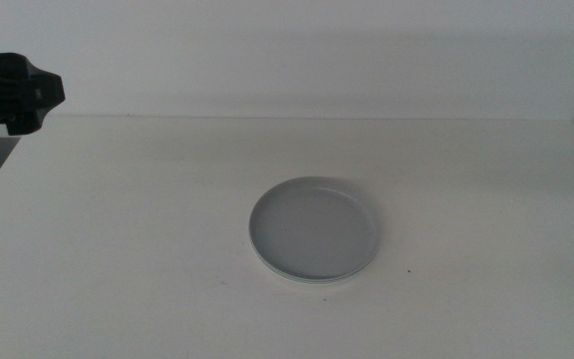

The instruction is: Stack the three bowls on top of each other.

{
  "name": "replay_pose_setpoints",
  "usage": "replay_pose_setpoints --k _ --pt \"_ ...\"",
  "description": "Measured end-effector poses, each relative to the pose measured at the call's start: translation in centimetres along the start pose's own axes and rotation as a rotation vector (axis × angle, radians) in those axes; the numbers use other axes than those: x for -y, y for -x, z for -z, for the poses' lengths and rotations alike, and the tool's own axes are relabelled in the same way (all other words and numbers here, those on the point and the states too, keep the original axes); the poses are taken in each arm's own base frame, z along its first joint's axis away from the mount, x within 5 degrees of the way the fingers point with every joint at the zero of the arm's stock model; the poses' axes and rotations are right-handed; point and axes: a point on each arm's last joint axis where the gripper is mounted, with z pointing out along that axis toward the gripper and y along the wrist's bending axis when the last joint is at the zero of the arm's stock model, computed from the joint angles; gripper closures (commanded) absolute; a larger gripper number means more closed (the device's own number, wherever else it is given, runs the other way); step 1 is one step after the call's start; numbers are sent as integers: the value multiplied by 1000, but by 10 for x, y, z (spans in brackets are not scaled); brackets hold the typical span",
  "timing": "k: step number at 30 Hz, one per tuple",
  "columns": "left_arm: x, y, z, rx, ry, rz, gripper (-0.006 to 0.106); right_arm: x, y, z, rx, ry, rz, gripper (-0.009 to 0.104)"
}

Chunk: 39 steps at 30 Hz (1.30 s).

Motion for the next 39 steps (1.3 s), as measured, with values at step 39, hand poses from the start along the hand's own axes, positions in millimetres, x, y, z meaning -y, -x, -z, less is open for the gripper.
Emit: replay_pose_setpoints --k 39 --pt "-18 -225 57 244 40 -59 7 18 -174 32 -89 -35 -3 2"
